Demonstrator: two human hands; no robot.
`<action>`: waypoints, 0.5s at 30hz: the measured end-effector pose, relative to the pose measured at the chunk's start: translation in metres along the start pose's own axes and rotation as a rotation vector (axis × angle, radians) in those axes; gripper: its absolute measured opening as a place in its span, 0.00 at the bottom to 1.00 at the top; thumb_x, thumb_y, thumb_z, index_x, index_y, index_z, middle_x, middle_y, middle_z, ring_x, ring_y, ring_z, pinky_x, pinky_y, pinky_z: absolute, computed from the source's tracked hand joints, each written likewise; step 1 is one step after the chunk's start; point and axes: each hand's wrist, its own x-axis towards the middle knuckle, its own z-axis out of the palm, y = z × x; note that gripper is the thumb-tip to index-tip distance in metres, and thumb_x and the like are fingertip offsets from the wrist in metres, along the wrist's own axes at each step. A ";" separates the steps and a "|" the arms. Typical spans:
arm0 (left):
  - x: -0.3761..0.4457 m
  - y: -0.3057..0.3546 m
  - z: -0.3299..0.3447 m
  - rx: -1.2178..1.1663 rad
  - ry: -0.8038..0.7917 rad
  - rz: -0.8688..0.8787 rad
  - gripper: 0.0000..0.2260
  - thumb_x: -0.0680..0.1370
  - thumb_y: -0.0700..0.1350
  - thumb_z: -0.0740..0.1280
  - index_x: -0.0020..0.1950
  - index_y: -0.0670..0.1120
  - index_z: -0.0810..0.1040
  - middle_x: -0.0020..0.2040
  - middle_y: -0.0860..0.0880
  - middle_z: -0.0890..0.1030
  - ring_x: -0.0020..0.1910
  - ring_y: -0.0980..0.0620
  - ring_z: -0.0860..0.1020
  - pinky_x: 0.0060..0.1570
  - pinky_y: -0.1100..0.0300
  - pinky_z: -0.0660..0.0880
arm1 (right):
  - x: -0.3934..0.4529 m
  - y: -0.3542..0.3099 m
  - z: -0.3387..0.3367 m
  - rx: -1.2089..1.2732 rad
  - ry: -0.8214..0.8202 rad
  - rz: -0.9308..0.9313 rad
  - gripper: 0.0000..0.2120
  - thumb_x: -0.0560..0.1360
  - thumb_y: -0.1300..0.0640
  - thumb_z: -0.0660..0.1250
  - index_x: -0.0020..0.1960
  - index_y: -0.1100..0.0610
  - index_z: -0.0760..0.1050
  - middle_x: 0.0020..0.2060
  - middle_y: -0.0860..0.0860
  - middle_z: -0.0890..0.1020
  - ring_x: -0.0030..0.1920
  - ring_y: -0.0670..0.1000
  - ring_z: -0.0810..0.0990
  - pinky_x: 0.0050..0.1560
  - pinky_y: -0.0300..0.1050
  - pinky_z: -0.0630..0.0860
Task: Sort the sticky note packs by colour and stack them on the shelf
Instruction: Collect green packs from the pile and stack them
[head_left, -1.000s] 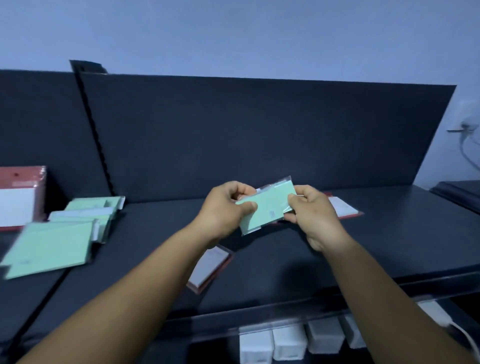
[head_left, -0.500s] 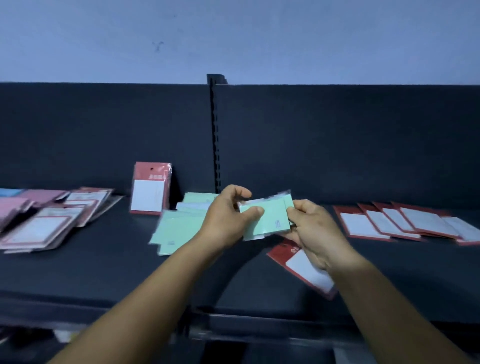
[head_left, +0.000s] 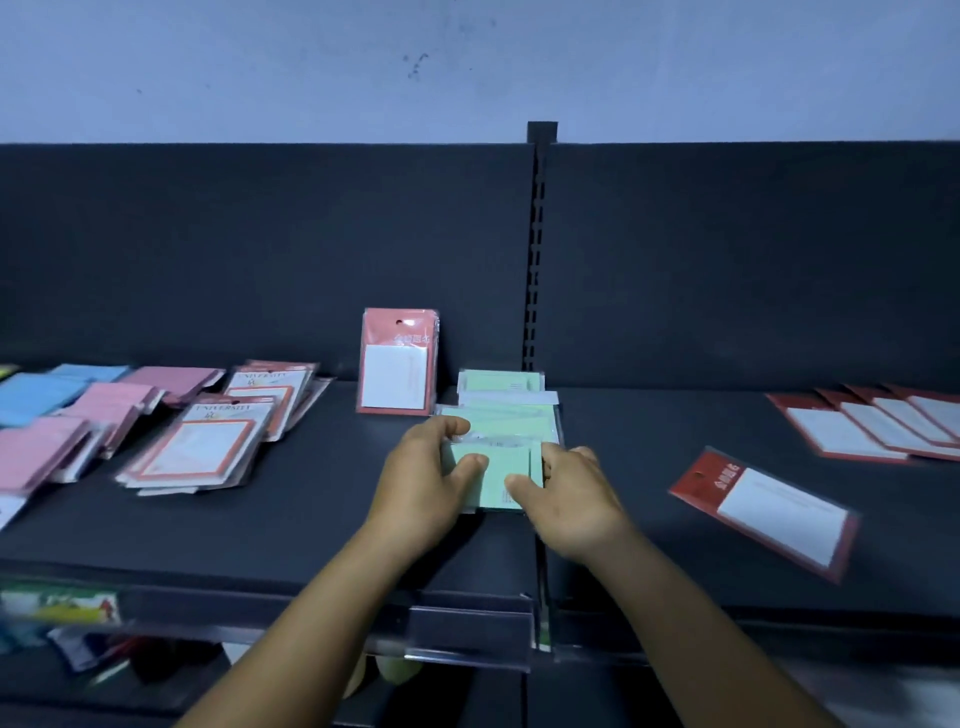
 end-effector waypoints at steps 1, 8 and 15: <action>0.000 -0.003 0.000 0.016 0.002 0.015 0.16 0.77 0.46 0.68 0.64 0.49 0.74 0.62 0.53 0.75 0.62 0.55 0.71 0.56 0.66 0.65 | -0.001 -0.002 0.005 -0.053 0.020 0.012 0.16 0.76 0.46 0.62 0.59 0.55 0.72 0.57 0.52 0.69 0.58 0.56 0.74 0.59 0.49 0.73; 0.004 -0.010 0.005 0.295 -0.107 0.133 0.22 0.80 0.52 0.60 0.74 0.50 0.66 0.73 0.52 0.63 0.71 0.50 0.56 0.70 0.57 0.57 | -0.009 -0.007 0.014 -0.118 0.062 0.019 0.34 0.77 0.46 0.61 0.78 0.49 0.49 0.65 0.55 0.67 0.66 0.56 0.68 0.66 0.51 0.68; 0.002 -0.003 0.005 0.472 -0.110 0.235 0.25 0.82 0.53 0.55 0.77 0.49 0.57 0.78 0.51 0.54 0.78 0.51 0.47 0.73 0.54 0.47 | -0.020 -0.008 0.007 -0.121 0.121 -0.003 0.32 0.78 0.46 0.60 0.77 0.52 0.53 0.68 0.53 0.61 0.70 0.55 0.62 0.69 0.48 0.64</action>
